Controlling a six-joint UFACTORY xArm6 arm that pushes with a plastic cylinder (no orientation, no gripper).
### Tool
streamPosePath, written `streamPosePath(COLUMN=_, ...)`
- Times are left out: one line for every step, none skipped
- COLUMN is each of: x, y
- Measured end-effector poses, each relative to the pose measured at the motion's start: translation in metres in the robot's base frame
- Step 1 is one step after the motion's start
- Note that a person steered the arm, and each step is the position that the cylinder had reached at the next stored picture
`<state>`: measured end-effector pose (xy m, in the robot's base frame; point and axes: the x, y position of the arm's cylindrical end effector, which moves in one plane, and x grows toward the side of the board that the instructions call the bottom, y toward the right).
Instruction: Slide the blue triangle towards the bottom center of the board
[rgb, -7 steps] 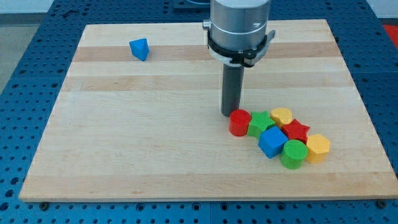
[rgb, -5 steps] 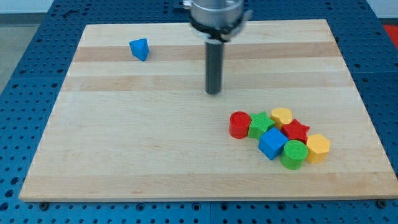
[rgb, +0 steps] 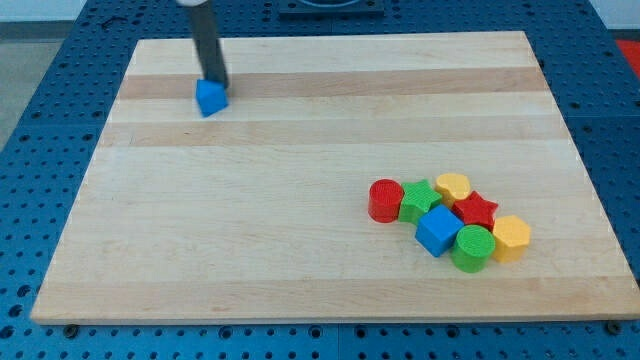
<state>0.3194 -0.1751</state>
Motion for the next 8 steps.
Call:
streamPosePath(x=0.024, y=-0.016)
streamPosePath(x=0.004, y=-0.034)
streamPosePath(x=0.041, y=-0.035)
streamPosePath(x=0.073, y=-0.028)
streamPosePath(x=0.075, y=0.011)
streamPosePath(x=0.100, y=0.035)
streamPosePath(x=0.125, y=0.035)
streamPosePath(x=0.129, y=0.059)
